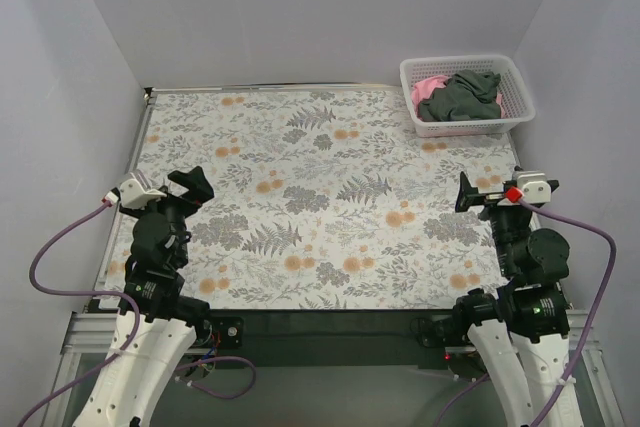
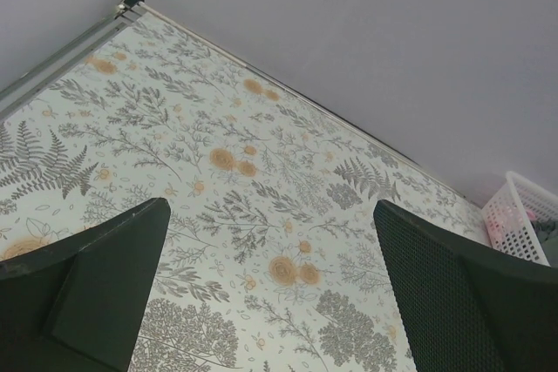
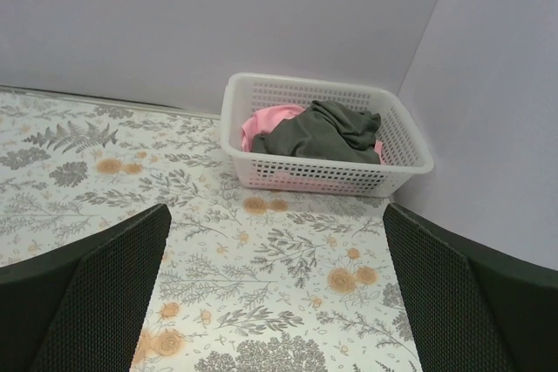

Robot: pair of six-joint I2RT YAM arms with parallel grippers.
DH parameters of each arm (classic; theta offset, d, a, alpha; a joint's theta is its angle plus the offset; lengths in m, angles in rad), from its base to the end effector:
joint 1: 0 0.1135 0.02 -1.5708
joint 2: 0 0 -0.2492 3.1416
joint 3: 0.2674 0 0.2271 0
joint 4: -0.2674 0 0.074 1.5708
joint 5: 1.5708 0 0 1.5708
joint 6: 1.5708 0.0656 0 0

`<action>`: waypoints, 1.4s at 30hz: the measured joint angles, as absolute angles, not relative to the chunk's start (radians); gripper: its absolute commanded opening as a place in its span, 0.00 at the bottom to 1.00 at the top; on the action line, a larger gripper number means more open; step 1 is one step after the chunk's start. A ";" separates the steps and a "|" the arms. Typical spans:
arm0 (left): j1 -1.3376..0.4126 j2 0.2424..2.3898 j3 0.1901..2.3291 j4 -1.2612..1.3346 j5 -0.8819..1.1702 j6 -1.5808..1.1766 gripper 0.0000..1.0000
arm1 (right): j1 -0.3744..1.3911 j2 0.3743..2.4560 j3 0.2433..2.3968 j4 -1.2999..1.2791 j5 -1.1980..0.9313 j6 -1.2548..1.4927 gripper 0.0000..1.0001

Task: Fold and stack the t-shirts
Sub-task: Grab the tshirt from the pile

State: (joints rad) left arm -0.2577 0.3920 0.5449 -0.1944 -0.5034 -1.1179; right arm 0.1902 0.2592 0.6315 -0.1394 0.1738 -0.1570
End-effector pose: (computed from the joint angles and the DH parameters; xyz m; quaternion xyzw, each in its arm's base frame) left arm 0.1322 -0.0021 0.2959 -0.4481 0.5633 -0.2868 0.6321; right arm 0.0966 0.0070 0.3449 -0.0396 0.6203 -0.0408 0.7823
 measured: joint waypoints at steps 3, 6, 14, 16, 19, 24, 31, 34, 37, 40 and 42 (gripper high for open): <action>-0.258 0.390 0.545 -0.183 -0.495 -1.119 0.98 | 0.191 0.295 0.632 -0.135 0.175 -0.141 0.98; -0.258 0.382 0.540 -0.174 -0.482 -1.127 0.98 | 0.191 0.385 0.653 -0.131 0.164 -0.116 0.98; -0.263 0.345 0.516 -0.155 -0.455 -1.138 0.98 | 0.191 0.884 0.912 -0.106 0.129 -0.054 0.98; -0.268 0.336 0.514 -0.152 -0.453 -1.137 0.98 | 0.191 1.032 1.001 -0.103 0.141 -0.043 0.98; -0.276 0.327 0.512 -0.147 -0.448 -1.131 0.98 | 0.185 1.229 1.136 -0.101 0.171 -0.028 0.98; -0.284 0.326 0.501 -0.141 -0.448 -1.122 0.98 | 0.127 1.517 1.337 -0.091 0.179 -0.004 0.97; -0.285 0.357 0.497 -0.131 -0.438 -1.111 0.98 | -0.007 1.871 1.582 -0.083 0.118 0.068 0.82; -0.286 0.387 0.497 -0.127 -0.432 -1.106 0.98 | -0.053 2.016 1.683 -0.080 0.076 0.091 0.75; -0.286 0.416 0.497 -0.126 -0.424 -1.100 0.98 | -0.088 2.148 1.781 -0.079 0.038 0.108 0.68; -0.286 0.444 0.497 -0.126 -0.413 -1.097 0.97 | -0.106 2.255 1.854 -0.081 -0.005 0.121 0.61; -0.286 0.460 0.497 -0.126 -0.407 -1.096 0.96 | -0.112 2.317 1.899 -0.083 -0.031 0.126 0.53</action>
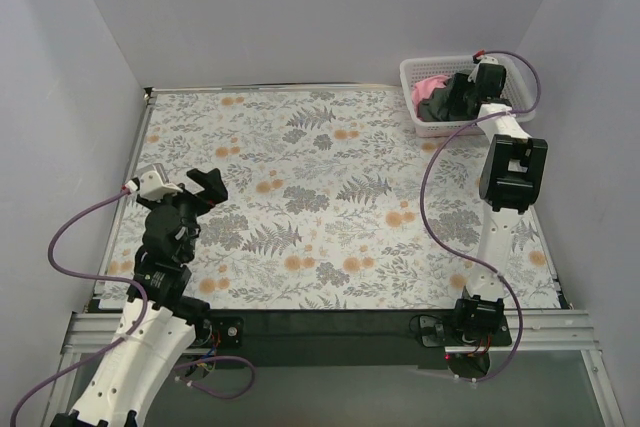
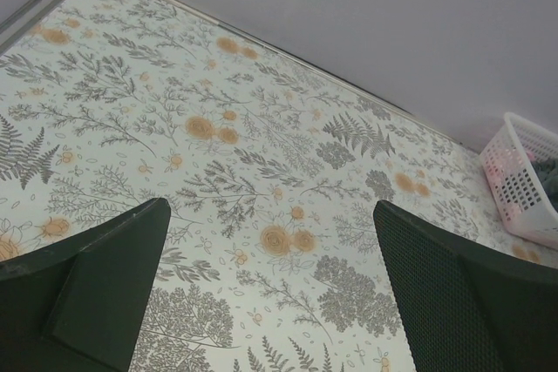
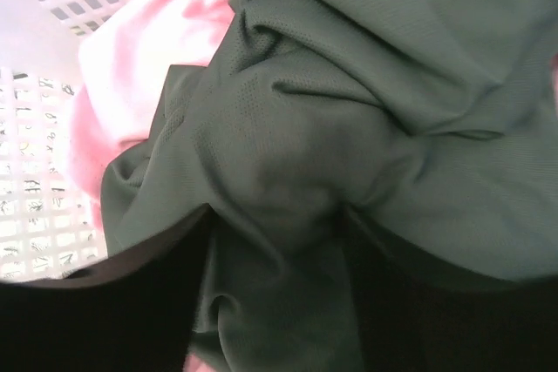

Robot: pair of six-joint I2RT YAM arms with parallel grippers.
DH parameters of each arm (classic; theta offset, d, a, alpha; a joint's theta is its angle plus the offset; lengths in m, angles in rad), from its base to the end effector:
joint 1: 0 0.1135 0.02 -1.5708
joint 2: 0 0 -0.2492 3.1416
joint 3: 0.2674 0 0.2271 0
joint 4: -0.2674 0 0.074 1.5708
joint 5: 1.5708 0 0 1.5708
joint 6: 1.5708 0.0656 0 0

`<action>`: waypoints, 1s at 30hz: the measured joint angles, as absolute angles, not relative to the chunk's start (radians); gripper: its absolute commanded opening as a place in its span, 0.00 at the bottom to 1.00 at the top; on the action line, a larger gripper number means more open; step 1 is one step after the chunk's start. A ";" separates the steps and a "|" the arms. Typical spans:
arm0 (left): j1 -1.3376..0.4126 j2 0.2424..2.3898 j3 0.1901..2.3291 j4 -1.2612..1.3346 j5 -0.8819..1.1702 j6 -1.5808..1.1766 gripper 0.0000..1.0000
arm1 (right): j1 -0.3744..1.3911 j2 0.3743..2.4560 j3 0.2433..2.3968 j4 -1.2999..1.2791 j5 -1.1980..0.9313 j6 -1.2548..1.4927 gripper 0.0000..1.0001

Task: Fold and stack the t-shirts
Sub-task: Grab the tshirt from the pile, then move the tshirt to the center of the board

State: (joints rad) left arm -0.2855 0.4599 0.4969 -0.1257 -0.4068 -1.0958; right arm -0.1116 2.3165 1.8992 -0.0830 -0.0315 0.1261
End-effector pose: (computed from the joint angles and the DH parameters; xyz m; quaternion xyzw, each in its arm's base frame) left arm 0.1484 -0.0165 0.2803 -0.4101 0.6103 -0.3063 0.6046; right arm 0.5330 -0.0577 0.1957 0.0940 0.8549 0.0172 0.5099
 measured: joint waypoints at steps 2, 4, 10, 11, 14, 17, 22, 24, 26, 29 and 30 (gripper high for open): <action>-0.286 0.471 0.497 -0.126 -0.402 -1.095 0.96 | -0.112 2.352 1.926 -0.085 -0.051 0.129 0.45; -0.286 0.479 0.497 -0.125 -0.397 -1.093 0.95 | -0.112 2.366 1.938 -0.087 -0.079 0.124 0.28; -0.286 0.478 0.497 -0.119 -0.380 -1.091 0.94 | -0.105 2.308 1.894 -0.088 -0.129 0.126 0.03; -0.286 0.475 0.496 -0.118 -0.377 -1.090 0.94 | -0.099 2.279 1.867 -0.089 -0.131 0.123 0.02; -0.286 0.457 0.496 -0.118 -0.371 -1.089 0.94 | -0.068 2.157 1.785 -0.106 -0.122 0.104 0.02; -0.286 0.434 0.493 -0.111 -0.363 -1.089 0.93 | -0.007 2.020 1.738 -0.114 -0.088 0.069 0.01; -0.286 0.398 0.486 -0.102 -0.356 -1.089 0.93 | 0.139 1.835 1.740 -0.115 -0.047 0.004 0.01; -0.286 0.387 0.485 -0.101 -0.355 -1.089 0.93 | 0.213 1.790 1.755 -0.122 -0.053 -0.012 0.01; -0.286 0.376 0.485 -0.099 -0.355 -1.089 0.93 | 0.294 1.770 1.781 -0.126 -0.068 -0.016 0.01; -0.286 0.364 0.485 -0.099 -0.354 -1.089 0.93 | 0.422 1.769 1.825 -0.142 -0.118 -0.006 0.01; -0.286 0.361 0.485 -0.099 -0.354 -1.089 0.93 | 0.465 1.774 1.844 -0.151 -0.142 0.002 0.01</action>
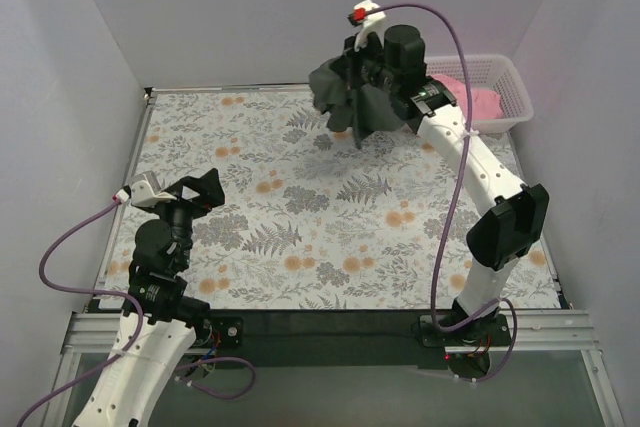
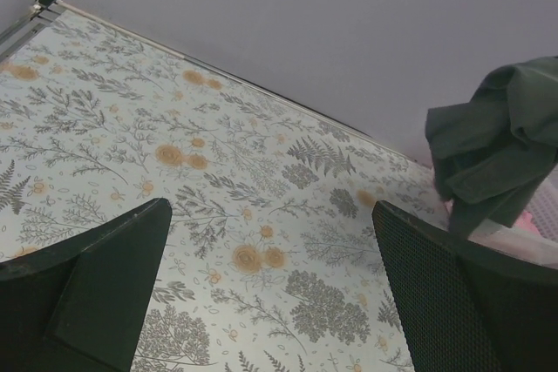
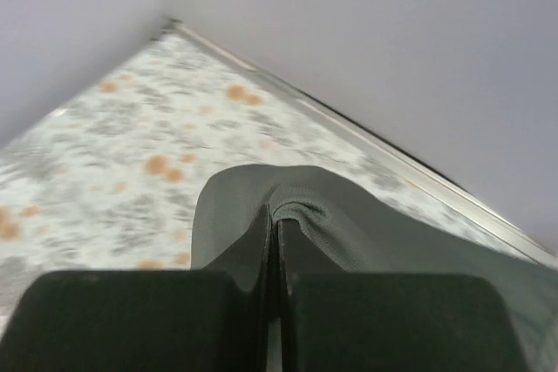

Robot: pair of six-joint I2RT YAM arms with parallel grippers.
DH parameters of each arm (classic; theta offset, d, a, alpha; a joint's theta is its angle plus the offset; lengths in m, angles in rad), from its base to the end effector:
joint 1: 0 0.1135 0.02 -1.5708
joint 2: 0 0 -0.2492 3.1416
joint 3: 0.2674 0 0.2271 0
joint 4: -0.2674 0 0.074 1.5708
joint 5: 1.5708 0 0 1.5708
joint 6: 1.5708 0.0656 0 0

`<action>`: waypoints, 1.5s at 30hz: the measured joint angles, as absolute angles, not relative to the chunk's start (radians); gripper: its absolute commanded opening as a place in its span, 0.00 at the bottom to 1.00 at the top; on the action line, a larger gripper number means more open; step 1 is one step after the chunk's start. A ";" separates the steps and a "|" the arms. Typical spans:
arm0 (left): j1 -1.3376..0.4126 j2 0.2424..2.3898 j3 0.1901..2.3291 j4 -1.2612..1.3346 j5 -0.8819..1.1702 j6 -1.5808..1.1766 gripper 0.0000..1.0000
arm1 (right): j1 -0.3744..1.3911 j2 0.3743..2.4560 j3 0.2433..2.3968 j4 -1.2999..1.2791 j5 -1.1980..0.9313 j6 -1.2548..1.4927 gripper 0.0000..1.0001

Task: Fold and stack the t-shirts
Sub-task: Move the tshirt to the center of the board, then flatten the tshirt out

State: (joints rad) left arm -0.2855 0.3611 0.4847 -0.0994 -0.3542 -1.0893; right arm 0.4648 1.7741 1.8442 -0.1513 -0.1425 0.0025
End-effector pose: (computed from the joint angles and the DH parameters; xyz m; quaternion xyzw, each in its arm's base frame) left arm 0.1334 -0.0154 0.2914 -0.3850 0.5835 -0.3519 0.6225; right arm 0.3740 0.1980 0.4215 -0.2150 0.7028 0.2075 0.6456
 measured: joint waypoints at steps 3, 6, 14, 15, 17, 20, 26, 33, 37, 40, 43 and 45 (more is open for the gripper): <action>-0.286 0.358 0.485 -0.101 -0.353 -1.089 0.93 | 0.578 1.796 1.927 -0.176 -0.220 0.042 0.01; -0.286 0.358 0.485 -0.105 -0.350 -1.089 0.93 | 0.658 1.814 2.019 -0.163 -0.307 0.093 0.01; -0.286 0.364 0.485 -0.121 -0.342 -1.090 0.93 | 0.669 1.687 1.853 -0.028 -0.368 0.158 0.01; -0.286 0.369 0.485 -0.122 -0.337 -1.090 0.93 | 0.665 1.646 1.771 -0.011 -0.346 0.158 0.01; -0.286 0.386 0.485 -0.124 -0.326 -1.090 0.93 | 0.654 1.564 1.600 0.001 -0.301 0.159 0.03; -0.286 0.427 0.487 -0.128 -0.305 -1.090 0.93 | 0.606 1.461 1.328 0.017 -0.209 0.185 0.29; -0.286 0.553 0.508 -0.166 -0.268 -1.116 0.93 | 0.361 1.401 0.963 -0.093 -0.060 0.255 0.70; -0.286 0.770 0.578 -0.281 -0.264 -1.270 0.92 | 0.379 1.315 0.918 -0.205 -0.084 0.191 0.69; -0.286 0.944 0.601 -0.353 -0.226 -1.360 0.92 | 0.433 1.255 0.884 -0.197 -0.124 0.165 0.65; -0.286 1.079 0.616 -0.421 -0.201 -1.413 0.89 | 0.479 1.262 0.849 -0.203 -0.144 0.154 0.62; -0.284 1.178 0.620 -0.461 -0.178 -1.445 0.88 | 0.535 1.287 0.825 -0.210 -0.154 0.147 0.61; -0.282 1.225 0.621 -0.477 -0.167 -1.459 0.86 | 0.578 1.312 0.821 -0.211 -0.154 0.137 0.61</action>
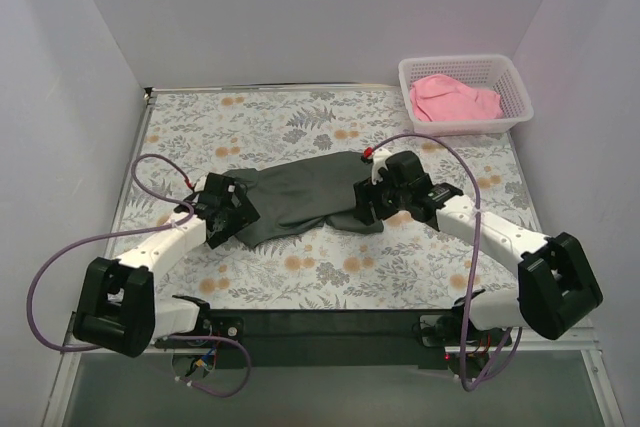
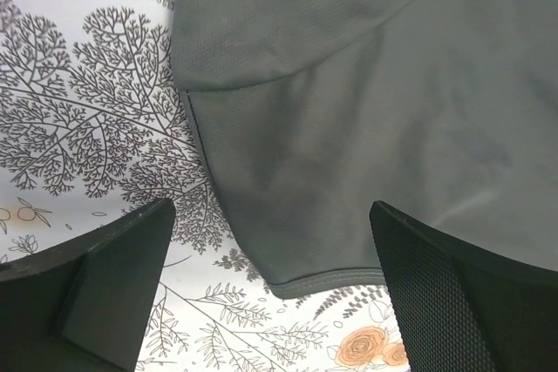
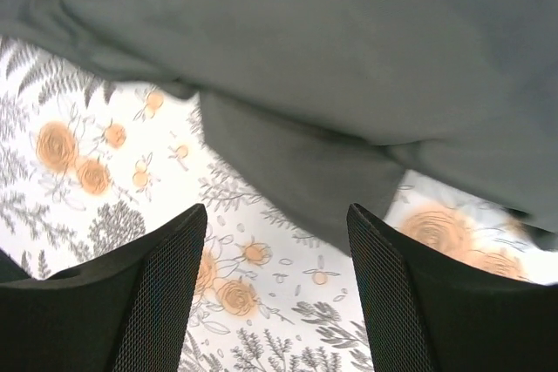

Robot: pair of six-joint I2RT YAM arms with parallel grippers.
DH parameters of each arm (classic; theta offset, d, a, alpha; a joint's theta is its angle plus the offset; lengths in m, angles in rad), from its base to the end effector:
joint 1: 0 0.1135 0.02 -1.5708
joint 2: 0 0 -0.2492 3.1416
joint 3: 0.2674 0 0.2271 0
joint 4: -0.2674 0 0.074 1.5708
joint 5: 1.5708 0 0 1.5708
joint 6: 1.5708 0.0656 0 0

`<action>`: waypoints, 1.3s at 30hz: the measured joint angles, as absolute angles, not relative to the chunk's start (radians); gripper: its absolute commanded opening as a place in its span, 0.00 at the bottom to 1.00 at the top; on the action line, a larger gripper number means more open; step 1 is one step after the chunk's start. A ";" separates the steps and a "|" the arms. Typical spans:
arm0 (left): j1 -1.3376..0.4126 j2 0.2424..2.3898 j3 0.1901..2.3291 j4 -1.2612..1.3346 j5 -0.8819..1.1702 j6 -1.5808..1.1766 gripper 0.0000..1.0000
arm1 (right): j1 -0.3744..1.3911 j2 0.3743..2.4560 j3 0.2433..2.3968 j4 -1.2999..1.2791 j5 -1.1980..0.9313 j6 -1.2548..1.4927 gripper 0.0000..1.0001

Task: Fold and stack the t-shirts
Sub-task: Flatten the tshirt out

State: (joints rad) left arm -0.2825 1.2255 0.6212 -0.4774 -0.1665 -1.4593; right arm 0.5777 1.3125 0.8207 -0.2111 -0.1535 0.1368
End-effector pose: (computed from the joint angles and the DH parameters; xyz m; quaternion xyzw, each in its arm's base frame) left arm 0.2096 -0.0495 0.1505 -0.5534 0.7931 -0.1326 0.2171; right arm 0.2322 0.1633 0.2142 -0.2293 0.8757 0.2118 0.3684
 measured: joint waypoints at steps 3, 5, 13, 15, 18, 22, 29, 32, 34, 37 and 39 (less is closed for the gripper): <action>-0.275 1.280 0.625 -0.482 -0.149 -1.469 0.83 | 0.628 1.351 0.821 -0.212 -0.152 0.121 0.61; -0.271 1.307 0.643 -0.477 -0.141 -1.471 0.81 | 0.645 1.376 0.821 -0.211 -0.146 0.110 0.62; -0.266 1.394 0.699 -0.460 -0.128 -1.456 0.52 | 0.710 1.523 0.845 -0.239 -0.078 0.066 0.63; -0.264 1.414 0.707 -0.455 -0.124 -1.451 0.42 | 0.735 1.564 0.865 -0.249 -0.044 0.052 0.63; -0.263 1.436 0.717 -0.440 -0.115 -1.444 0.18 | 0.771 1.617 0.903 -0.278 0.023 0.035 0.53; -0.263 1.453 0.725 -0.437 -0.113 -1.434 0.00 | 0.807 1.647 0.936 -0.304 0.113 0.009 0.09; -0.229 1.456 0.886 -0.533 -0.208 -1.355 0.00 | 0.832 1.629 1.034 -0.473 0.094 -0.046 0.01; -0.181 1.472 1.027 -0.540 -0.253 -1.303 0.00 | 0.844 1.547 1.100 -0.546 -0.031 -0.079 0.01; -0.145 1.505 1.130 -0.531 -0.274 -1.270 0.00 | 0.857 1.481 1.171 -0.590 -0.151 -0.096 0.01; -0.102 1.588 1.274 -0.523 -0.291 -1.232 0.00 | 0.895 1.422 1.299 -0.607 -0.328 -0.110 0.01; -0.085 1.668 1.372 -0.519 -0.297 -1.209 0.04 | 0.946 1.424 1.378 -0.604 -0.430 -0.111 0.09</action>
State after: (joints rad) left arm -0.0849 1.6680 1.3716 -0.5194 -0.2970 -1.2091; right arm 0.9463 1.4242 1.3785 -0.6037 -0.4297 -0.1108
